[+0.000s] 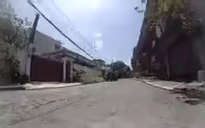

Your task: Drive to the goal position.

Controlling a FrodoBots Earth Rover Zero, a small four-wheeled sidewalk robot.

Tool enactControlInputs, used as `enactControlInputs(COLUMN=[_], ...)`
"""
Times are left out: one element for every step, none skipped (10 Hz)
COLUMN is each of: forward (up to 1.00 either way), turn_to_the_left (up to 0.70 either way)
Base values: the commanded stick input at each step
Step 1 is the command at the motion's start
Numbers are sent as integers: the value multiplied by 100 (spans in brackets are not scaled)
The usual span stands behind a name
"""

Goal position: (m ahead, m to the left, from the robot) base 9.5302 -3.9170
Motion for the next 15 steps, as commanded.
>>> enactControlInputs(forward=[100, 100, 100, 100, 100, 100, 100, 100, 100, 100, 100, 100, 100, 100, 100], turn_to_the_left=[-29, -29, -29, -29, -29, -29, -29, -29, -29, -16, 13, 29, 46, 40, 25])
